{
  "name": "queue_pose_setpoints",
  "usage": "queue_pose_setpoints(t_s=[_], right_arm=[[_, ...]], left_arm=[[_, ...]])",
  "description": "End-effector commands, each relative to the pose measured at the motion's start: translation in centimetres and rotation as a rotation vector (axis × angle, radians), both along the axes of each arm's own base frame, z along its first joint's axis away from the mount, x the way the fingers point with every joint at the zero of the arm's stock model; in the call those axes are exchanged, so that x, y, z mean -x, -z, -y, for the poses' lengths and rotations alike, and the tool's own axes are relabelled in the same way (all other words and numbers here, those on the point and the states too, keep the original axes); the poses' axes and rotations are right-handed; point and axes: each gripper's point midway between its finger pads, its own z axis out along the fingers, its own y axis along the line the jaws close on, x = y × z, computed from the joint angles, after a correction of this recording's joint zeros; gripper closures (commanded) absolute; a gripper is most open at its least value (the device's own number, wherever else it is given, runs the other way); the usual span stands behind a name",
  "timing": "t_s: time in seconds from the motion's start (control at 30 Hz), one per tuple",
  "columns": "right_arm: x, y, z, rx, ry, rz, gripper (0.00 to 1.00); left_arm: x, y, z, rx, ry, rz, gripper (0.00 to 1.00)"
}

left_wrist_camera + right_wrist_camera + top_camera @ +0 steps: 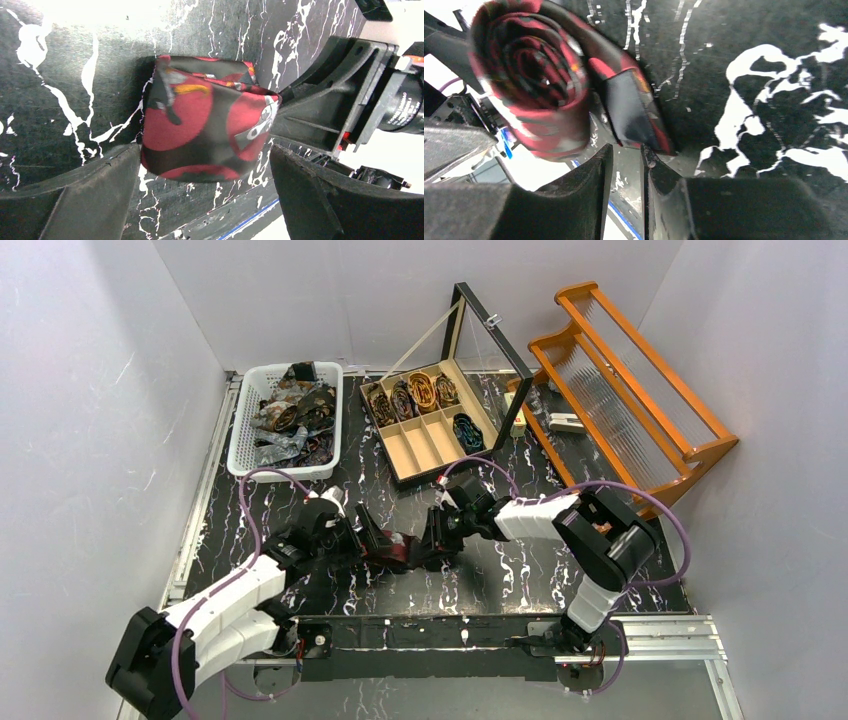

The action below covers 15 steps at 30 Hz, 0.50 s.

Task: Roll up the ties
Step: Pick up the tie at the center of the board.

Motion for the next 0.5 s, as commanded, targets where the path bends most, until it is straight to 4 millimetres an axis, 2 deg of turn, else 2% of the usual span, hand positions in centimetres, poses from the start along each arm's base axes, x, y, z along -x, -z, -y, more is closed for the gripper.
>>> queue_pose_setpoints(t_s=[0.0,0.13,0.27,0.4,0.47], right_arm=[[-0.3,0.3,0.0,0.007,-0.015,-0.011,0.66],[-0.3,0.7,0.3,0.008,-0.017,-0.037,0.66],[-0.6,-1.0,0.2,-0.019,-0.016,0.007,0.63],[-1.2,-4.4,-0.3,-0.096,-0.010,0.093,0.42],[-1.4,-5.7,-0.7,-0.132,-0.002,0.108,0.36]], left_arm=[[0.1,0.3,0.8,0.030,0.056,0.012,0.02],[-0.1,0.6,1.0,0.027,0.070,0.011,0.02],[-0.2,0.2,0.5,0.008,0.052,0.021,0.02],[-0.1,-0.2,-0.4,-0.032,0.031,0.033,0.02],[0.1,-0.2,-0.7,-0.050,0.030,0.024,0.02]])
